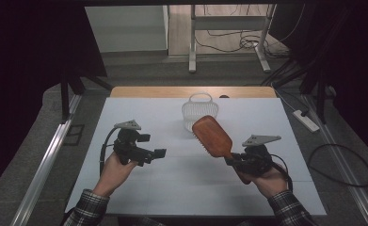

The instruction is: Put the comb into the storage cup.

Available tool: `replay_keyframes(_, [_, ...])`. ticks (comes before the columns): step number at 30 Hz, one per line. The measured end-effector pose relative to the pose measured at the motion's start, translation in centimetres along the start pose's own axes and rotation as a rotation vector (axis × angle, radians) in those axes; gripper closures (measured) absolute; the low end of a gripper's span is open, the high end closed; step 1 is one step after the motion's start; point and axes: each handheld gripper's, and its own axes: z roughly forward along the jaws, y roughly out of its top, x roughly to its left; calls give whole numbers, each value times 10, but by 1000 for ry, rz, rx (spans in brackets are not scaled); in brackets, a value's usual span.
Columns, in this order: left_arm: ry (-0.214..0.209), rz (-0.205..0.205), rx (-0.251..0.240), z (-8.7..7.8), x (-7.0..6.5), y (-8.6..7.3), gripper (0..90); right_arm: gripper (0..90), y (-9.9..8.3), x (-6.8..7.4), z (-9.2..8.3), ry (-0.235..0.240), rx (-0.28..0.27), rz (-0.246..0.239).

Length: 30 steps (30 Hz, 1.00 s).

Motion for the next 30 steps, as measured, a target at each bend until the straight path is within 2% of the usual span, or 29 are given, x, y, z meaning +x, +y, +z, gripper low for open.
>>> replay_keyframes(7, [-29,10,1,8,-4,8,0,720,2,5,3,7,-12,-3])
replay_keyframes(19, [-121,-23,-22,29,-4,17,0,720,6,15,8,24,-34,-20])
replay_keyframes(30, [-163,-35,-30,45,-4,21,0,720,9,24,13,51,-56,-28])
